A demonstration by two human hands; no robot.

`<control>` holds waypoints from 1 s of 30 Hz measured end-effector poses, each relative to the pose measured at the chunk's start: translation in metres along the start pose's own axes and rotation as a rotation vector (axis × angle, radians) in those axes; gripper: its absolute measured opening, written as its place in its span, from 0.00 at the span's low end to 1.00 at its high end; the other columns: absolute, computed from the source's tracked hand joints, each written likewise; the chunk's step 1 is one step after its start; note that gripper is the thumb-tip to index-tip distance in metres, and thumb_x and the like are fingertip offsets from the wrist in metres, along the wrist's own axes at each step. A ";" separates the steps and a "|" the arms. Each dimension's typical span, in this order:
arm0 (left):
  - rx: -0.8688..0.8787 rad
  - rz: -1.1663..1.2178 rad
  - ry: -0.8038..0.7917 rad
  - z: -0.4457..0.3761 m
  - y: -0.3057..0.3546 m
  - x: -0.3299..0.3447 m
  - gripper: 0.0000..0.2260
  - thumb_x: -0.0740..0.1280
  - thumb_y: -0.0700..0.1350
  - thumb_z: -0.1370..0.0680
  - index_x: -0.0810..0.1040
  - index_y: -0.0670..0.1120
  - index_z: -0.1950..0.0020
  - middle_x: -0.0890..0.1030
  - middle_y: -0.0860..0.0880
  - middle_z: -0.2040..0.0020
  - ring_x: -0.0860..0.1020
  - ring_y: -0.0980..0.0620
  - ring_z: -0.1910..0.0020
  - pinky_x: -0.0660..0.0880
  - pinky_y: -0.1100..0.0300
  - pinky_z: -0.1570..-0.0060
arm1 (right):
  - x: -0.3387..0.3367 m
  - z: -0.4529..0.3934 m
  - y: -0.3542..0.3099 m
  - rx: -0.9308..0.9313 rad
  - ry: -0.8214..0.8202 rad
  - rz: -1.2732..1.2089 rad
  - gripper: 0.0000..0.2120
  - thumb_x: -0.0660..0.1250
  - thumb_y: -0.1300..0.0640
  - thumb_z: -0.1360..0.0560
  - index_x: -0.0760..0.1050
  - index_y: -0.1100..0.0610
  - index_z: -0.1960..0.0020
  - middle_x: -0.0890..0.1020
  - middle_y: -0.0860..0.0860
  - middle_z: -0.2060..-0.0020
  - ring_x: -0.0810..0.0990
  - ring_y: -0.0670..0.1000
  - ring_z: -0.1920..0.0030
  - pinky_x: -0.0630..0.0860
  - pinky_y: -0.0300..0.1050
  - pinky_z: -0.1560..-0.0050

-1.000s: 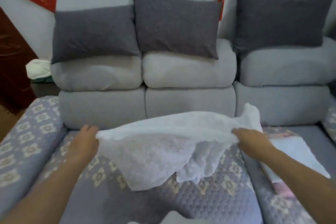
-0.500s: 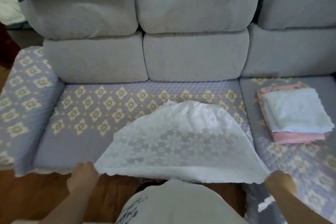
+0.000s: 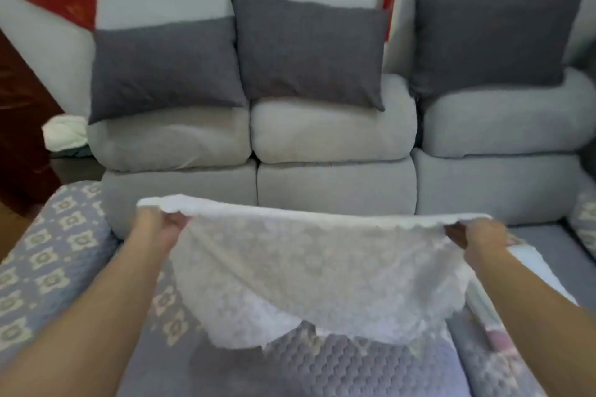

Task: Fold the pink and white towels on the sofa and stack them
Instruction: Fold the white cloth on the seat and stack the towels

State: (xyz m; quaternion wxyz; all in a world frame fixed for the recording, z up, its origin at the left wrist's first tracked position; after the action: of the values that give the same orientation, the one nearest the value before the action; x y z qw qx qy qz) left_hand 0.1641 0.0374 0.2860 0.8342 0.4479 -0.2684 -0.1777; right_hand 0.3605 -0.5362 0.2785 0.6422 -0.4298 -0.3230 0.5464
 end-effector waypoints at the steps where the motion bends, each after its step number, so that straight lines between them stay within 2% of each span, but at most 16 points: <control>1: 0.132 0.019 -0.019 -0.014 0.052 0.026 0.13 0.55 0.36 0.26 0.74 0.39 0.45 0.79 0.39 0.52 0.81 0.44 0.56 0.82 0.51 0.61 | 0.011 -0.011 -0.055 -0.077 0.019 -0.156 0.11 0.52 0.67 0.18 0.71 0.58 0.53 0.75 0.54 0.58 0.80 0.44 0.73 0.79 0.40 0.72; 3: 0.289 0.085 -0.078 0.001 0.156 0.084 0.12 0.51 0.42 0.19 0.74 0.44 0.45 0.80 0.41 0.40 0.80 0.44 0.44 0.80 0.47 0.49 | 0.034 -0.012 -0.166 -0.229 0.037 -0.487 0.13 0.50 0.58 0.16 0.73 0.56 0.45 0.78 0.53 0.56 0.78 0.49 0.67 0.76 0.42 0.67; 4: 0.356 0.150 -0.142 0.017 0.200 0.107 0.13 0.50 0.44 0.18 0.74 0.46 0.47 0.80 0.43 0.38 0.81 0.47 0.45 0.80 0.49 0.48 | 0.039 0.000 -0.215 -0.365 -0.003 -0.610 0.15 0.49 0.54 0.16 0.74 0.55 0.43 0.79 0.53 0.54 0.78 0.51 0.63 0.75 0.41 0.63; 6: 0.530 0.231 -0.255 0.069 0.278 0.149 0.14 0.50 0.46 0.18 0.74 0.49 0.55 0.81 0.47 0.54 0.79 0.50 0.59 0.77 0.58 0.60 | 0.041 0.026 -0.307 -0.676 -0.034 -0.689 0.20 0.48 0.50 0.16 0.75 0.57 0.39 0.83 0.55 0.47 0.83 0.55 0.51 0.79 0.43 0.54; 8: 0.679 0.275 -0.271 0.114 0.343 0.176 0.14 0.52 0.46 0.20 0.75 0.51 0.60 0.78 0.50 0.62 0.77 0.51 0.64 0.70 0.60 0.62 | 0.033 0.062 -0.379 -0.872 0.001 -0.747 0.27 0.45 0.45 0.16 0.74 0.58 0.32 0.82 0.57 0.39 0.82 0.57 0.40 0.79 0.51 0.40; 11: 0.816 0.272 -0.096 0.150 0.399 0.184 0.15 0.56 0.49 0.22 0.82 0.48 0.47 0.86 0.45 0.49 0.85 0.45 0.53 0.77 0.51 0.53 | 0.032 0.104 -0.441 -0.913 0.080 -0.690 0.30 0.47 0.41 0.18 0.66 0.58 0.26 0.78 0.57 0.33 0.78 0.56 0.34 0.71 0.54 0.29; 12: 0.843 0.291 -0.118 0.154 0.407 0.184 0.15 0.58 0.47 0.22 0.82 0.46 0.46 0.85 0.42 0.46 0.85 0.41 0.50 0.80 0.47 0.53 | 0.033 0.117 -0.452 -0.889 0.064 -0.681 0.31 0.49 0.42 0.20 0.63 0.61 0.25 0.75 0.59 0.31 0.76 0.57 0.32 0.68 0.53 0.27; 14: 0.877 0.294 -0.147 0.164 0.409 0.183 0.11 0.60 0.45 0.21 0.81 0.46 0.50 0.85 0.41 0.49 0.85 0.40 0.52 0.81 0.47 0.55 | 0.037 0.146 -0.452 -0.903 0.142 -0.656 0.31 0.51 0.47 0.22 0.59 0.64 0.24 0.76 0.57 0.34 0.76 0.56 0.37 0.69 0.41 0.32; 16: 0.883 0.291 -0.136 0.172 0.393 0.179 0.08 0.61 0.46 0.22 0.79 0.48 0.55 0.83 0.44 0.54 0.83 0.45 0.58 0.77 0.56 0.61 | 0.033 0.154 -0.440 -0.962 0.232 -0.569 0.25 0.51 0.51 0.22 0.67 0.62 0.29 0.73 0.51 0.45 0.72 0.48 0.47 0.69 0.31 0.47; 18: 0.864 0.261 -0.048 0.170 0.372 0.162 0.05 0.61 0.46 0.25 0.77 0.49 0.57 0.83 0.47 0.56 0.81 0.50 0.64 0.73 0.64 0.67 | 0.026 0.152 -0.417 -1.053 0.410 -0.441 0.15 0.54 0.53 0.24 0.75 0.55 0.44 0.75 0.51 0.52 0.73 0.49 0.51 0.71 0.37 0.49; 20: 0.825 0.279 0.100 0.149 0.347 0.133 0.08 0.62 0.47 0.27 0.79 0.48 0.54 0.85 0.47 0.54 0.81 0.51 0.64 0.74 0.65 0.68 | 0.016 0.129 -0.387 -1.042 0.491 -0.461 0.03 0.58 0.53 0.28 0.69 0.52 0.58 0.73 0.51 0.60 0.72 0.51 0.58 0.71 0.44 0.53; 21: 0.777 0.290 0.171 0.138 0.330 0.115 0.10 0.62 0.49 0.26 0.81 0.49 0.52 0.86 0.48 0.53 0.83 0.51 0.61 0.76 0.64 0.65 | 0.014 0.111 -0.370 -1.028 0.453 -0.417 0.03 0.59 0.51 0.29 0.67 0.50 0.60 0.71 0.49 0.62 0.72 0.50 0.59 0.70 0.44 0.54; 23: 0.676 0.189 0.325 0.101 0.291 0.076 0.17 0.61 0.55 0.23 0.82 0.49 0.43 0.85 0.49 0.47 0.84 0.49 0.50 0.79 0.58 0.54 | 0.021 0.110 -0.321 -0.995 0.282 -0.048 0.08 0.60 0.47 0.25 0.73 0.50 0.56 0.76 0.50 0.58 0.76 0.53 0.55 0.72 0.49 0.54; 25: 0.556 -0.258 0.473 0.071 0.239 0.038 0.19 0.59 0.51 0.20 0.79 0.42 0.37 0.82 0.42 0.41 0.81 0.41 0.41 0.77 0.50 0.43 | 0.037 0.099 -0.253 -0.826 -0.028 0.485 0.12 0.59 0.47 0.17 0.77 0.54 0.46 0.78 0.57 0.50 0.77 0.57 0.51 0.71 0.49 0.53; 28: 0.275 -0.939 0.490 0.050 0.150 -0.013 0.21 0.58 0.53 0.18 0.76 0.34 0.42 0.79 0.33 0.48 0.79 0.35 0.48 0.77 0.48 0.49 | 0.040 0.070 -0.123 -0.525 -0.354 1.359 0.22 0.55 0.46 0.15 0.77 0.60 0.35 0.78 0.60 0.35 0.76 0.58 0.38 0.70 0.47 0.41; 30: 0.108 -1.212 0.448 0.045 0.096 -0.048 0.24 0.56 0.55 0.17 0.74 0.35 0.38 0.78 0.34 0.42 0.78 0.35 0.46 0.76 0.49 0.50 | 0.025 0.042 -0.046 -0.378 -0.450 1.678 0.26 0.54 0.42 0.16 0.75 0.61 0.32 0.75 0.59 0.31 0.73 0.56 0.32 0.67 0.43 0.34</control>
State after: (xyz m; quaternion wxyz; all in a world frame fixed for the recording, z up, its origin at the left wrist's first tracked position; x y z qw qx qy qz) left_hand 0.1040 0.0857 0.3735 0.5981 0.5876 0.2040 -0.5054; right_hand 0.3476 -0.5044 0.3360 -0.1303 -0.5063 -0.1048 0.8460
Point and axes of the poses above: each hand's wrist, its own z-axis away from the middle knuckle, its own x-axis out of the palm, y = z × x, the point moved 3 cm from there along -z, towards the middle knuckle
